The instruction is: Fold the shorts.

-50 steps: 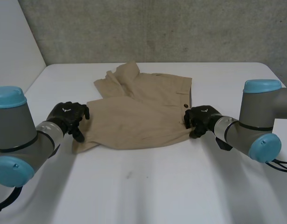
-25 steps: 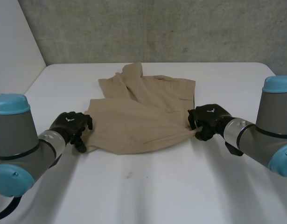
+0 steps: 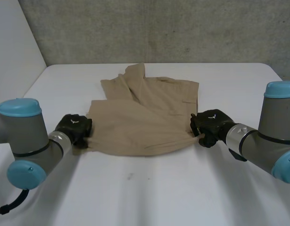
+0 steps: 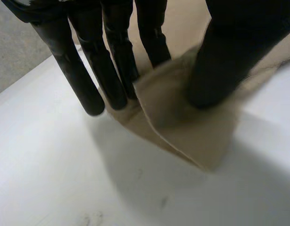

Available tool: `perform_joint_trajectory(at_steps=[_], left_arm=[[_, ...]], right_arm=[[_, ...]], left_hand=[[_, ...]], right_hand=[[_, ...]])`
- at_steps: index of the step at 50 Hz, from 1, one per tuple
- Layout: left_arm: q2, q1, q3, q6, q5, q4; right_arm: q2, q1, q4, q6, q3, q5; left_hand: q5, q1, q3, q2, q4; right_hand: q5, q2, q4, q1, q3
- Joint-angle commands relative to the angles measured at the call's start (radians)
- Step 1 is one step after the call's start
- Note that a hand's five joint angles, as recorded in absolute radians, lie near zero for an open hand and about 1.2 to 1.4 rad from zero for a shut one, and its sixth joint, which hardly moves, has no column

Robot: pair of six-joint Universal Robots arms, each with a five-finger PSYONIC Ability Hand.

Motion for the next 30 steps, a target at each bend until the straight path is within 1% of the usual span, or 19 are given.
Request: perform_joint_trajectory(at_steps=[1,12,17,21,22,25,26,28,29,30], left_arm=[[0.056,0.002,-0.024,0.020,0.000,-0.003],[0.367,-0.018,-0.243,0.017,0.006,0.001],[0.439,-0.020,-0.341,0.019,0.003,-0.004],[0.485,-0.020,-0.421,0.017,0.004,-0.018],[0.499,-0.020,-0.438,0.017,0.004,-0.025],[0.554,-0.021,-0.501,0.017,0.004,-0.082],[0.568,-0.021,-0.513,0.017,0.004,-0.102],[0.608,-0.026,-0.541,0.023,0.004,-0.182],[0.634,-0.032,-0.558,0.026,0.004,-0.249],[0.648,-0.035,-0.567,0.029,0.006,-0.292]], right_arm=[[-0.005,0.001,0.000,-0.002,-0.001,0.005],[-0.060,-0.001,0.009,-0.005,0.002,0.011],[-0.092,-0.001,0.026,-0.014,0.040,0.009],[-0.155,-0.021,0.041,-0.074,0.115,0.005],[-0.175,-0.036,0.049,-0.113,0.149,0.002],[-0.209,-0.058,0.077,-0.185,0.200,0.002],[-0.233,-0.070,0.107,-0.240,0.229,0.002],[-0.261,-0.084,0.155,-0.306,0.256,0.003],[-0.282,-0.103,0.208,-0.368,0.281,0.008],[-0.293,-0.111,0.231,-0.396,0.290,0.011]], left_hand=[[0.542,0.505,0.535,0.524,0.532],[0.542,0.505,0.535,0.524,0.532],[0.542,0.505,0.535,0.524,0.532],[0.542,0.505,0.535,0.524,0.532],[0.542,0.505,0.535,0.524,0.532],[0.542,0.505,0.535,0.524,0.532],[0.542,0.505,0.535,0.524,0.532],[0.542,0.505,0.535,0.524,0.532],[0.542,0.505,0.535,0.524,0.532],[0.542,0.505,0.535,0.524,0.532]], right_hand=[[0.242,0.227,0.206,0.487,0.216],[0.242,0.227,0.206,0.487,0.216],[0.242,0.227,0.206,0.487,0.216],[0.242,0.227,0.206,0.487,0.216],[0.242,0.227,0.206,0.487,0.216],[0.242,0.227,0.206,0.487,0.216],[0.242,0.227,0.206,0.487,0.216],[0.242,0.227,0.206,0.487,0.216],[0.242,0.227,0.206,0.487,0.216],[0.242,0.227,0.206,0.487,0.216]])
